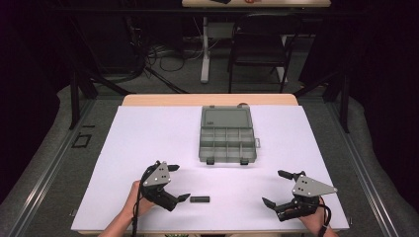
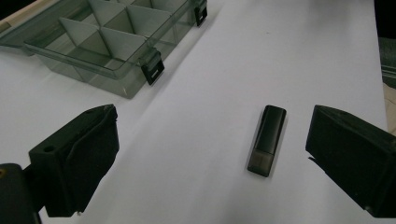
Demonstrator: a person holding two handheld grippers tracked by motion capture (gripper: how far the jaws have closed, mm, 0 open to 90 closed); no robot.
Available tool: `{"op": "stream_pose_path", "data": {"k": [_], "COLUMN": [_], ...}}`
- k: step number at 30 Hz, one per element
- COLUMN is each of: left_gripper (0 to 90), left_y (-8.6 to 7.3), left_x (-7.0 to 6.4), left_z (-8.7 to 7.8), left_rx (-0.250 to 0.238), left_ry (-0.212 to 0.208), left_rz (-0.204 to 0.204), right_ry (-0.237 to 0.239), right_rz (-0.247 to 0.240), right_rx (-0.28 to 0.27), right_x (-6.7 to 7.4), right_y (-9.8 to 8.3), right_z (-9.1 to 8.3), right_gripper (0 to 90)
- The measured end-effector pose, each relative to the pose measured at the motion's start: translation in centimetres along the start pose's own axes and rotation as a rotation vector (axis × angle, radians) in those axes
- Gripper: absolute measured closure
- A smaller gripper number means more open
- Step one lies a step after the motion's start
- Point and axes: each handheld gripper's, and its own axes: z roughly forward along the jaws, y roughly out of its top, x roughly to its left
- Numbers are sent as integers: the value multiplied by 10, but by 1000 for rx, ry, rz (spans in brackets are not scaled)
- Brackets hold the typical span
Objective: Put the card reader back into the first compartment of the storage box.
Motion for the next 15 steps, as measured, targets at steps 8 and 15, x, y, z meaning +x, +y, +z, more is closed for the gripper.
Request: {"op": "stream_pose_path", "data": {"k": [8, 15], "left_gripper": [0, 0], "left_y": [6, 9], "left_x": [-3, -6], "left_z": [9, 16], "left_rx": [17, 37], "left_ry": [-27, -47], "left_rz": [33, 67], "right_ry": [2, 3], "right_rz": [0, 3], "right_rx": [3, 5], "right_x": [0, 0], "right_y": [0, 0], "right_z": [0, 0], "right_gripper": [6, 7]}}
